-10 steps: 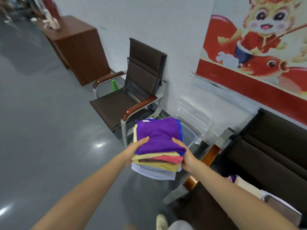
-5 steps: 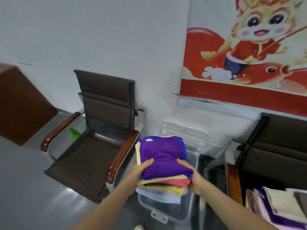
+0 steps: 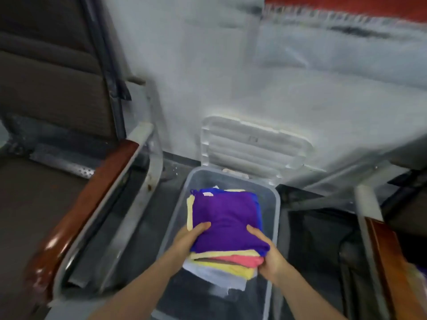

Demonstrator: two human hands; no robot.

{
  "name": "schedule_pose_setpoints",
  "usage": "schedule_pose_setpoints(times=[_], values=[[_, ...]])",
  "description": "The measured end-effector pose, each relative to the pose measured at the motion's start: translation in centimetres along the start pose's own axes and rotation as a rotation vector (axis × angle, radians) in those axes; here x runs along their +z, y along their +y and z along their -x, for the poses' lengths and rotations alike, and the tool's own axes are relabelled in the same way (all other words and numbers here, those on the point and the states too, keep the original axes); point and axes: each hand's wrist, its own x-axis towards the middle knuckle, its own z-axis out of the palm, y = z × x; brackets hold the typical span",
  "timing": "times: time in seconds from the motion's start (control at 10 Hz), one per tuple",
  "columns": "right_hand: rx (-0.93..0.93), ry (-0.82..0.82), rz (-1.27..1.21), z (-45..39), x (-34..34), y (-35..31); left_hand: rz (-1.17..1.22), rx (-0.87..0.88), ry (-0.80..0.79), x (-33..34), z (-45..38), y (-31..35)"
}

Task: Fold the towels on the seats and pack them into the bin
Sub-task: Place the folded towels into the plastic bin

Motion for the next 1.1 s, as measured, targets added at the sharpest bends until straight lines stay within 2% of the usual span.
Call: schedule_pose_setpoints(times=[0.1, 0.3, 0.5, 0.6, 0.7, 0.8, 0.9, 1.0, 1.1], values=[[0.022, 0.07, -0.076, -10.6, -5.3, 3.7, -0.034, -0.009, 0.057, 0.2, -10.8, -5.9], [-0.103, 0.104, -0.03, -26.5, -11.0, 8.4, -0.098, 0.035, 0.059, -1.2, -26.9, -12.3], [-0.272, 0.14, 0.134, -35.4, -12.6, 12.4, -0.205, 0.167, 0.149, -2.8, -36.4, -15.6], [-0.331, 0.2, 0.189, -36.6, -12.5, 13.9, -0.166, 0.242, 0.166, -3.0, -37.3, -16.0], [-0.332, 0.275, 0.312, -35.4, -11.4, 13.8, -0.256, 0.208, 0.215, -2.5, -36.1, -15.1], [-0.248, 0.466, 0.331, -30.3, -9.8, 11.9, -0.403, 0.067, 0.349, -1.7, -32.3, -12.6], [-0.16, 0.603, 0.292, -23.6, -7.7, 9.9, -0.414, 0.011, 0.431, 0.0, -27.2, -10.4], [-0.143, 0.619, 0.241, -13.7, -5.4, 5.6, -0.259, -0.071, 0.406, 7.6, -13.5, -3.3], [-0.159, 0.533, 0.188, -4.6, -3.7, 1.8, -0.297, -0.048, 0.334, 12.8, -5.4, -1.2]])
